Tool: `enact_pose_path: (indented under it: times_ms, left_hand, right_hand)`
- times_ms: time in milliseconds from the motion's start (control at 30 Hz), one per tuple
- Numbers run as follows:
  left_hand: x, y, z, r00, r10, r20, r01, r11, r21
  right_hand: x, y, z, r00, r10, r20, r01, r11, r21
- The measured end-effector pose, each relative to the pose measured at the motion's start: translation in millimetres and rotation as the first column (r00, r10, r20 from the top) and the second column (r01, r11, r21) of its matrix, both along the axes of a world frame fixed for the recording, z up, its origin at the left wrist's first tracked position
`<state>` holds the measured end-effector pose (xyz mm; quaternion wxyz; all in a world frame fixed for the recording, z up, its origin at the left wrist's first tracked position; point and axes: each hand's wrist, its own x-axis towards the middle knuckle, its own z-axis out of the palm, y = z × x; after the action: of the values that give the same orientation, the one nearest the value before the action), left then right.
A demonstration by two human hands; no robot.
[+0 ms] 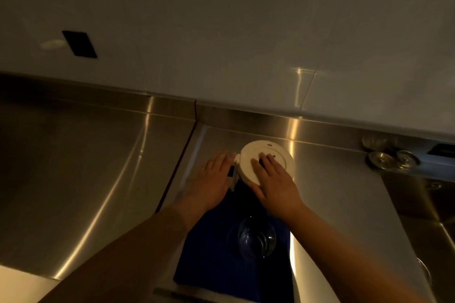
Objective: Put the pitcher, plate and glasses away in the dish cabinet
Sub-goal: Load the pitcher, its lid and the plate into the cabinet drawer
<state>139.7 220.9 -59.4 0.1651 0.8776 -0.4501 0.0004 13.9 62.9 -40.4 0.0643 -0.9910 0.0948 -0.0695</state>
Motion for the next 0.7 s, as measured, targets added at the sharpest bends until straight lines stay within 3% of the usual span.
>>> enact_pose_path:
  times_ms: [500,700]
  left_hand:
    - [26,-14,-9,0.976,-0.127,-0.175,0.127,0.992,-0.008]
    - [27,-14,-10,0.978,-0.13,-0.161,0.134,0.991,0.013]
  right_hand:
    - [3,-1,-2,0.998,-0.037,-0.047,0.039,0.999,0.026]
    - [2,-3,-5,0.999,-0.035,-0.007,0.035,0.999,0.025]
